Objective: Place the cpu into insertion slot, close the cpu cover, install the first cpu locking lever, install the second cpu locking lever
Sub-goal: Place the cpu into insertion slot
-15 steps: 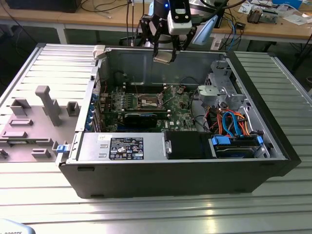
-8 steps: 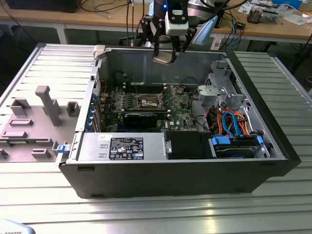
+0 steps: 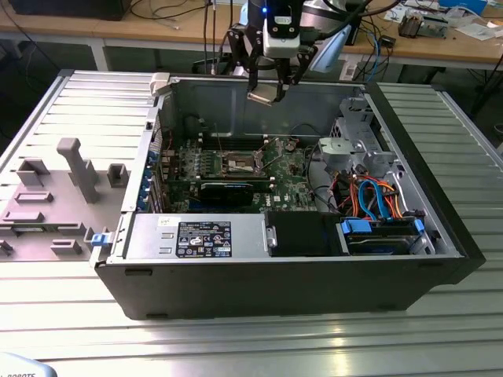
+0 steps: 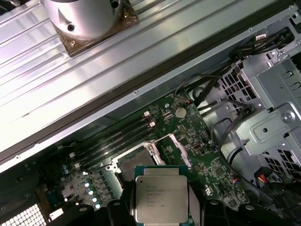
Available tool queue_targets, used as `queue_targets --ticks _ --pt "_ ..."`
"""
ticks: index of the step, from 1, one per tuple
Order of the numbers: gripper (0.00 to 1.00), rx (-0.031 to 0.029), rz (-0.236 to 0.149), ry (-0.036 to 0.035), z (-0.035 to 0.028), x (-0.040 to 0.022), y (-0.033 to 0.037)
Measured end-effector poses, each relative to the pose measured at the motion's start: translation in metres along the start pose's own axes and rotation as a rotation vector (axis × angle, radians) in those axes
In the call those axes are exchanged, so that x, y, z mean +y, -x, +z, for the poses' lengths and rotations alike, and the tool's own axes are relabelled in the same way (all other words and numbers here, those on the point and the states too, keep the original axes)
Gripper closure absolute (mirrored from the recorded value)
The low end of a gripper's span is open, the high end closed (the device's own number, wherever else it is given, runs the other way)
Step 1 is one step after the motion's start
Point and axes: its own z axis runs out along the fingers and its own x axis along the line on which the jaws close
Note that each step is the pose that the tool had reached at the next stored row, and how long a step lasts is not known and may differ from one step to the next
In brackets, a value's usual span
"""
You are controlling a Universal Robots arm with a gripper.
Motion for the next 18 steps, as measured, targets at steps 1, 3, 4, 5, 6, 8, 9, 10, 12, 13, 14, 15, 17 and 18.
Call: queue_targets --ticks 1,3,4,5,6,8,9,10,12,13,14,15,17,18 --pt "0.46 -0.0008 0.008 0.0001 0.0001 0.0000 0.0000" --pt "0.46 -0.0022 0.024 0.0004 0.0002 0.0000 0.0000" --pt "0.46 -0.0027 0.030 0.0006 0.0003 0.0000 0.0000" --pt "0.46 -0.0033 0.037 0.0007 0.0004 0.0000 0.0000" --pt "0.46 -0.0038 0.043 0.0009 0.0006 0.0000 0.0000" --pt "0.46 -0.0054 0.061 0.0011 0.0009 -0.0001 0.0000" --pt "0.46 -0.0062 0.069 0.0013 0.0010 -0.0001 0.0000" --pt "0.46 -0.0069 0.076 0.0014 0.0011 -0.0001 0.0000" --pt "0.46 -0.0084 0.093 0.0018 0.0013 -0.0001 0.0000" --pt "0.46 -0.0089 0.099 0.0019 0.0013 -0.0001 0.0000" --pt "0.46 -0.0096 0.107 0.0021 0.0014 -0.0001 0.0000" --pt "0.46 -0.0100 0.112 0.0022 0.0015 -0.0001 0.0000" --pt "0.46 -0.0115 0.128 0.0025 0.0016 -0.0002 0.0000" --pt "0.46 -0.0122 0.136 0.0027 0.0017 -0.0002 0.0000"
